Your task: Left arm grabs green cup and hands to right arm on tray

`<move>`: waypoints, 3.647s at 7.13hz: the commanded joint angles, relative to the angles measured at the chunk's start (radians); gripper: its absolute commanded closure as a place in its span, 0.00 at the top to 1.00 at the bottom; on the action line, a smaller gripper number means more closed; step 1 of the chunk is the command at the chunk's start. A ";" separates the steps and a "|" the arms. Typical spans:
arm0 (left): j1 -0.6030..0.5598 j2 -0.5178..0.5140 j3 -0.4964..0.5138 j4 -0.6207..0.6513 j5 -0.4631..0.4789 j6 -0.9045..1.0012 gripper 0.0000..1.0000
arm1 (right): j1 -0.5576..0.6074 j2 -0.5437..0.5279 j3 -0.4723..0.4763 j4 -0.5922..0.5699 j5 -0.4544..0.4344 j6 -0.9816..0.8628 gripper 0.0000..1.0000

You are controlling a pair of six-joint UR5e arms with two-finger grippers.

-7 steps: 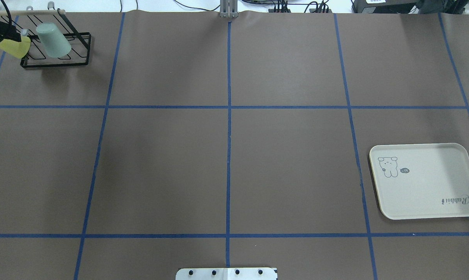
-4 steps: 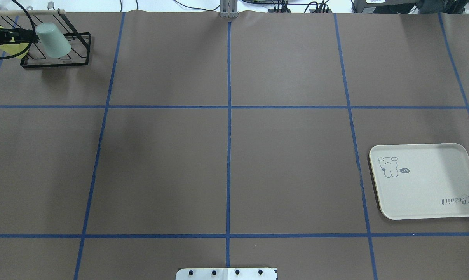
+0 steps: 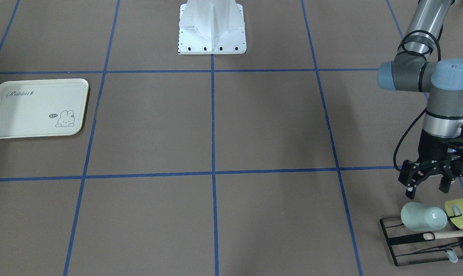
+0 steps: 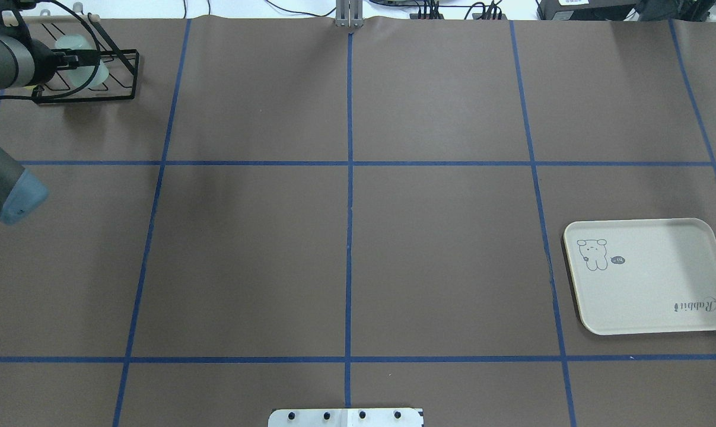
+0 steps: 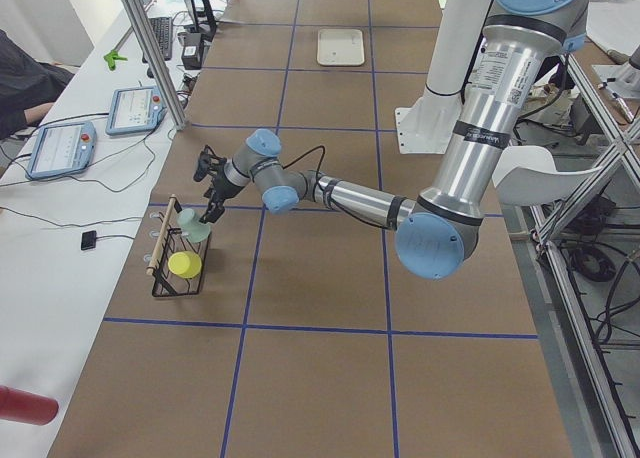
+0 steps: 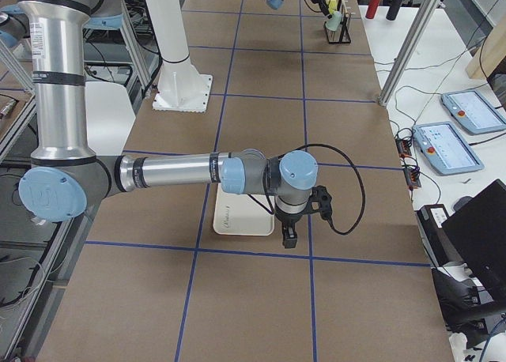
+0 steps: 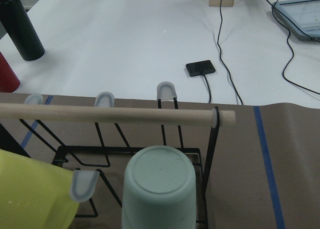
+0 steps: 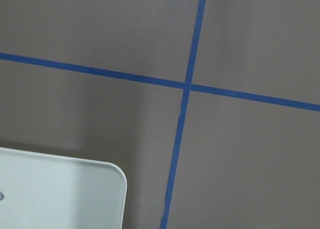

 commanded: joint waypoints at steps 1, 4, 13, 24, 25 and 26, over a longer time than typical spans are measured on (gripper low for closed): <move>0.002 -0.012 0.041 -0.013 0.008 0.004 1.00 | -0.003 0.000 0.000 0.000 0.000 0.002 0.99; 0.002 -0.047 0.119 -0.068 0.056 0.009 1.00 | -0.003 0.000 0.000 0.000 0.000 0.002 0.99; 0.004 -0.099 0.196 -0.071 0.057 0.009 0.91 | -0.006 0.000 -0.008 -0.002 -0.001 0.002 0.99; -0.058 -0.090 0.132 -0.071 0.050 0.067 0.32 | -0.006 0.000 -0.008 -0.003 0.000 0.002 0.99; -0.059 -0.089 0.118 -0.070 0.050 0.066 0.32 | -0.006 0.000 -0.009 -0.003 0.000 0.002 0.99; -0.065 -0.087 0.098 -0.068 0.048 0.067 0.32 | -0.006 0.000 -0.009 -0.005 0.000 0.002 0.99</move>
